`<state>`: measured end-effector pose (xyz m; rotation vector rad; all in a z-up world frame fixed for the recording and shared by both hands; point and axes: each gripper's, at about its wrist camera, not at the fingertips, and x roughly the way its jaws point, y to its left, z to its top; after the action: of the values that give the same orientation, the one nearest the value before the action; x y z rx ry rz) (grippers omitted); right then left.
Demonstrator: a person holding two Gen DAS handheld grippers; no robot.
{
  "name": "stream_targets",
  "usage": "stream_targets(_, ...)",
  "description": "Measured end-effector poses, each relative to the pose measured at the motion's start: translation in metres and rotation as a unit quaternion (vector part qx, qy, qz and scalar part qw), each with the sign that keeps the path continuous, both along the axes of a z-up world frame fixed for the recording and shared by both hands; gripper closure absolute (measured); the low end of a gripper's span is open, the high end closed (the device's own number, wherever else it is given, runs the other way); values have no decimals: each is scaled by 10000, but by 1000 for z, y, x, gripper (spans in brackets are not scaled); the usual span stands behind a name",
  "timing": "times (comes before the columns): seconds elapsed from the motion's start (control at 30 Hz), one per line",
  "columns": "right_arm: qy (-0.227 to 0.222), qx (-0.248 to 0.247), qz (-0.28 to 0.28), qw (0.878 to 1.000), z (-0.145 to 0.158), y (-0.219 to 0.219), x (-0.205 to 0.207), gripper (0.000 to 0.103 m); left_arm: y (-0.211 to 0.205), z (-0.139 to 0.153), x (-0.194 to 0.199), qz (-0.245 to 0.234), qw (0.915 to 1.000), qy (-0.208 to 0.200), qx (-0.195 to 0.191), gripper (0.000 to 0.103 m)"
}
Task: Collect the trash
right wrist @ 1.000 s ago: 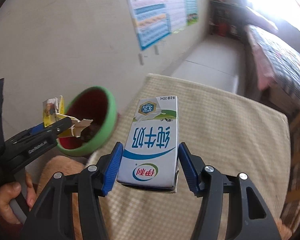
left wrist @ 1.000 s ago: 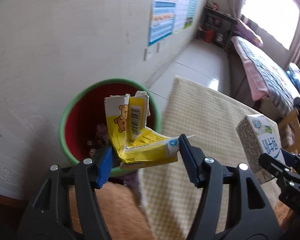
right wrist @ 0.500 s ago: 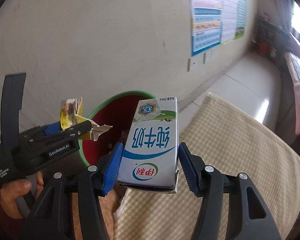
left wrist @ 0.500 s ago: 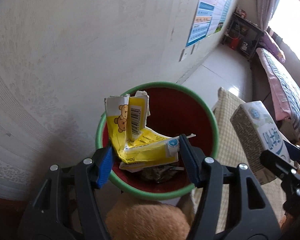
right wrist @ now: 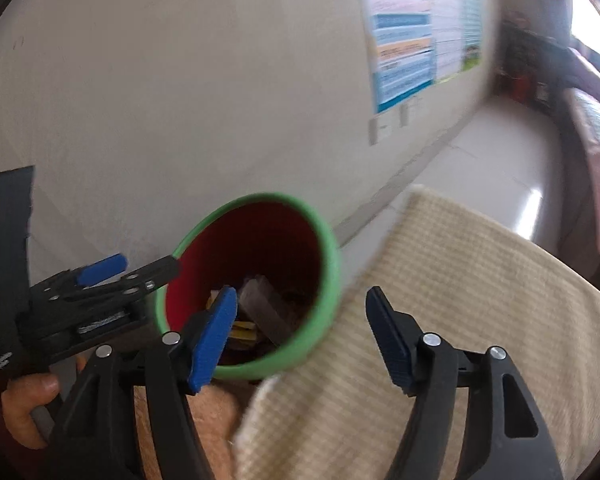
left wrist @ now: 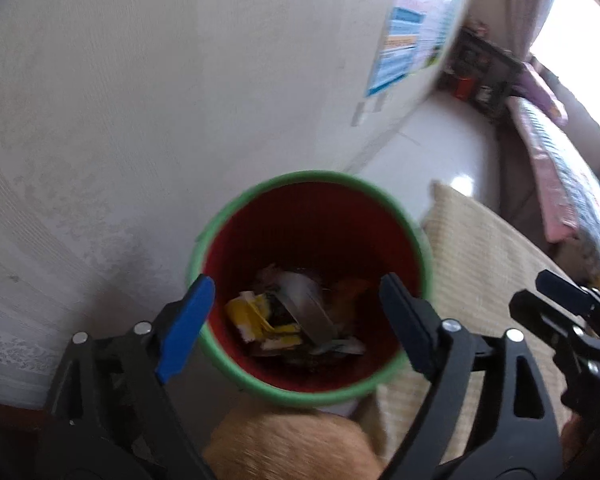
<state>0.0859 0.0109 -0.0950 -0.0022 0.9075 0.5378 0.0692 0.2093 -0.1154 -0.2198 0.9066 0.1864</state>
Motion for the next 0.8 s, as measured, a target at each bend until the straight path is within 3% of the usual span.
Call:
stream_targets(0.17, -415, -193, -755, 9961, 18, -69, -30, 33, -53, 33, -10, -474, 9974, -531, 110, 7)
stream_targets(0.37, -907, -166, -1700, 9811, 37, -142, -76, 22, -108, 81, -21, -762, 9875, -1371, 163, 5)
stream_targets(0.47, -1105, -185, -1981, 9738, 39, -165, -95, 12, -135, 99, -28, -852, 9801, -1752, 369, 5)
stream_targets(0.63, -1574, 122, -2226, 9620, 45, -193, -122, 7, -172, 119, -35, -1104, 9687, -2132, 631, 5)
stream_targets(0.8, -1699, 50, -2494, 9534, 49, -207, -131, 7, -193, 131, -41, -1383, 9631, -2282, 345, 5)
